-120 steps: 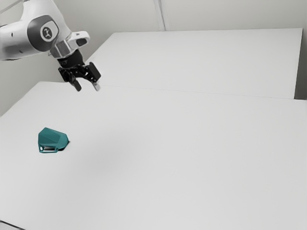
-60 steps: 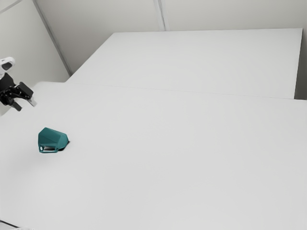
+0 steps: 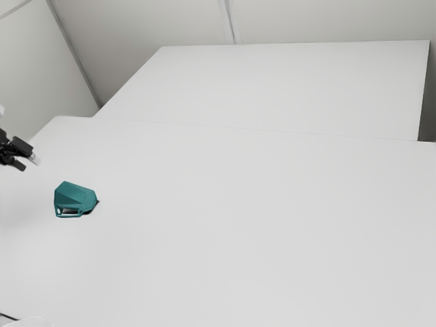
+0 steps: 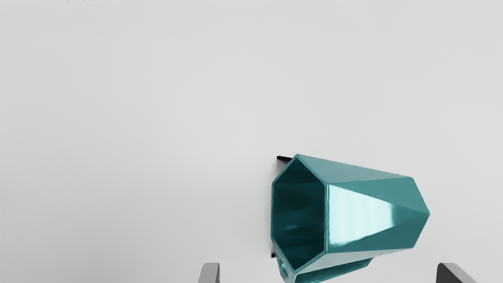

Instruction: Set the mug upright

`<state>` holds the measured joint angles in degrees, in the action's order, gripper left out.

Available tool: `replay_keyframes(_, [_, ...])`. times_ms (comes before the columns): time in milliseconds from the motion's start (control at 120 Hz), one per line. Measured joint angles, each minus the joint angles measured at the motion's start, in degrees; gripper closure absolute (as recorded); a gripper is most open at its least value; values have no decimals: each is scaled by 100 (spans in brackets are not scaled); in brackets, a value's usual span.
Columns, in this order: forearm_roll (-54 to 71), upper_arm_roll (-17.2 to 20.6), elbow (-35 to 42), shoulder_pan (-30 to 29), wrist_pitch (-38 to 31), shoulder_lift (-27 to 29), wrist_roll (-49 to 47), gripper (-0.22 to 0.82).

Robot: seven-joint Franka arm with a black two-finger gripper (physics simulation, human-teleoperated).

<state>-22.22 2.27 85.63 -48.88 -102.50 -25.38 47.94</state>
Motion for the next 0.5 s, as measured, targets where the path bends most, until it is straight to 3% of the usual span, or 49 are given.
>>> replay_keyframes(250, [-577,17,-805,-282,480,-995,409,0])
replay_keyframes(500, [-1118,15,-771,-299,860,-1192,644,0])
